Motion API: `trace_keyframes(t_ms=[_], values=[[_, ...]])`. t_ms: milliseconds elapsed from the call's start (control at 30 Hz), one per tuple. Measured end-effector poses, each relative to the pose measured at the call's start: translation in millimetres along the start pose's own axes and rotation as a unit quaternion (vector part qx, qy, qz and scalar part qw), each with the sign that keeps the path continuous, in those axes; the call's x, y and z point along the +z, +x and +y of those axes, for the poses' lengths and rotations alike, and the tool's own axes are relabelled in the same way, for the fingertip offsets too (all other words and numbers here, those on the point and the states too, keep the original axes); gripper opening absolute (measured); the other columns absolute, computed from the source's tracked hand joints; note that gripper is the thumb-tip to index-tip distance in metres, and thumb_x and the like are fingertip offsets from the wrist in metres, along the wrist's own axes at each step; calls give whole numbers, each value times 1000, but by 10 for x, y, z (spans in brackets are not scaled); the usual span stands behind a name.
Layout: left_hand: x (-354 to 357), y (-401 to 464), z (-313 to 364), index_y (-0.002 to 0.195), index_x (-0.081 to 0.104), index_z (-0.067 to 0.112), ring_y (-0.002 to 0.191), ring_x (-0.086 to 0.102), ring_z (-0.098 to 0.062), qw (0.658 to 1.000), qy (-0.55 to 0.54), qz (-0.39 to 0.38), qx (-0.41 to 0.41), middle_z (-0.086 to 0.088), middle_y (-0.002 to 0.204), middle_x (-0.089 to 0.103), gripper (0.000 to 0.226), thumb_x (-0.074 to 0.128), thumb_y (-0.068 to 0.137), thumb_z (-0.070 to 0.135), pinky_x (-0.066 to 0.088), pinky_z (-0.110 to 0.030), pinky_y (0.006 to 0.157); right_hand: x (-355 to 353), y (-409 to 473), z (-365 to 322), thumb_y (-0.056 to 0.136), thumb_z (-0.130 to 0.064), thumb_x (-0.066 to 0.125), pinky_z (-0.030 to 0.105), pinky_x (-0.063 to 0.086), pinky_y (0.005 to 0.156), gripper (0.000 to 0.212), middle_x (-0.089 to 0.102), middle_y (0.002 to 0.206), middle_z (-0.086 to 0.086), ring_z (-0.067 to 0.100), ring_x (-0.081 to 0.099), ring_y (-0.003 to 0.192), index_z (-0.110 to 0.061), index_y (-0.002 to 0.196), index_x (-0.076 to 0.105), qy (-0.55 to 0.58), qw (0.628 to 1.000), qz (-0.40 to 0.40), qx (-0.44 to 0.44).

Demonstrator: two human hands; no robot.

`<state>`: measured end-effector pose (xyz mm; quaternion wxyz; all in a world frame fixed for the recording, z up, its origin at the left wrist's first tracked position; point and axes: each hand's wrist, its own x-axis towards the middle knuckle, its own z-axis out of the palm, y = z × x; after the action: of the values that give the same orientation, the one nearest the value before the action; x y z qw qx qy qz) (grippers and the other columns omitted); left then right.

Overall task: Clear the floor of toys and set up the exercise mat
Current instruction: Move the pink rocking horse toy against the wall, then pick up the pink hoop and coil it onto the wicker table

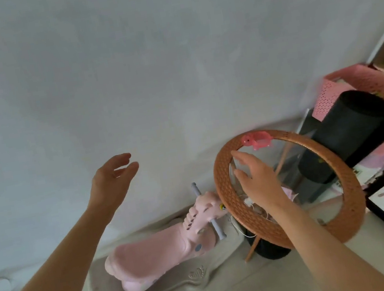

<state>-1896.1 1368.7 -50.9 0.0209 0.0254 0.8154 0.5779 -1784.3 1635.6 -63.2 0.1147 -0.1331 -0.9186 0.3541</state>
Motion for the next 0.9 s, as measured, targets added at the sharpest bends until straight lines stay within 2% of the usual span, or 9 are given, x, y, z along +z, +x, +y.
trace_keyframes(t_ms=[200,333,533,600,667,700,767,833,900], values=[[498,152,127,102,63,29,87,61,-8,996,-8,-84,31,8,108,64,18,64,85,26,46,-26,73,-280,-143,180,94,-14,49,26,33,103,41,51,136,-5,12,44,127,-22,135,46,-15,996,65,62],[824,238,311,101,63,28,83,60,-3,985,-13,-163,62,8,106,65,17,64,85,24,44,-25,75,-450,-366,204,93,-13,51,20,32,96,42,53,133,-6,11,45,126,-22,134,47,-37,984,130,116],[1193,74,685,93,64,31,82,61,-5,948,-8,-293,128,10,97,65,13,64,85,22,44,-23,74,-650,-958,28,93,-14,50,27,35,104,42,51,136,-7,9,44,126,-23,134,46,-58,953,225,194],[1303,-75,768,90,64,33,84,61,-11,928,3,-340,152,7,96,66,14,63,85,20,46,-25,75,-665,-1254,-47,93,-14,49,26,39,102,42,51,135,-7,8,48,121,-23,134,46,-63,933,268,231],[1407,-271,829,96,65,28,82,59,-11,908,20,-377,181,3,98,66,14,62,85,19,46,-26,74,-669,-1571,-130,93,-14,49,15,38,90,41,54,131,-7,4,51,107,-24,133,47,-80,907,312,270],[1454,-380,857,98,66,25,81,58,-11,898,23,-391,199,3,98,65,15,62,86,18,47,-26,75,-670,-1726,-167,93,-13,49,13,37,89,42,54,131,-6,4,51,107,-23,134,47,-89,896,327,287],[1551,-627,886,103,66,18,85,57,-12,870,20,-433,234,6,98,62,17,60,87,16,50,-33,82,-655,-2056,-242,92,-10,49,21,34,100,44,52,136,-3,11,48,121,-20,135,46,-104,876,347,319],[1649,-918,893,112,63,12,92,55,-12,841,36,-469,266,5,104,59,24,58,89,16,46,-25,82,-619,-2439,-339,92,-9,48,28,32,106,46,50,137,-2,15,44,126,-20,136,45,-113,850,368,360],[1717,-1196,896,118,60,11,92,55,-11,813,40,-508,282,2,109,60,30,56,90,19,42,-19,79,-573,-2791,-416,92,-9,48,28,32,106,45,51,135,-2,14,44,125,-20,135,46,-112,824,393,391]])
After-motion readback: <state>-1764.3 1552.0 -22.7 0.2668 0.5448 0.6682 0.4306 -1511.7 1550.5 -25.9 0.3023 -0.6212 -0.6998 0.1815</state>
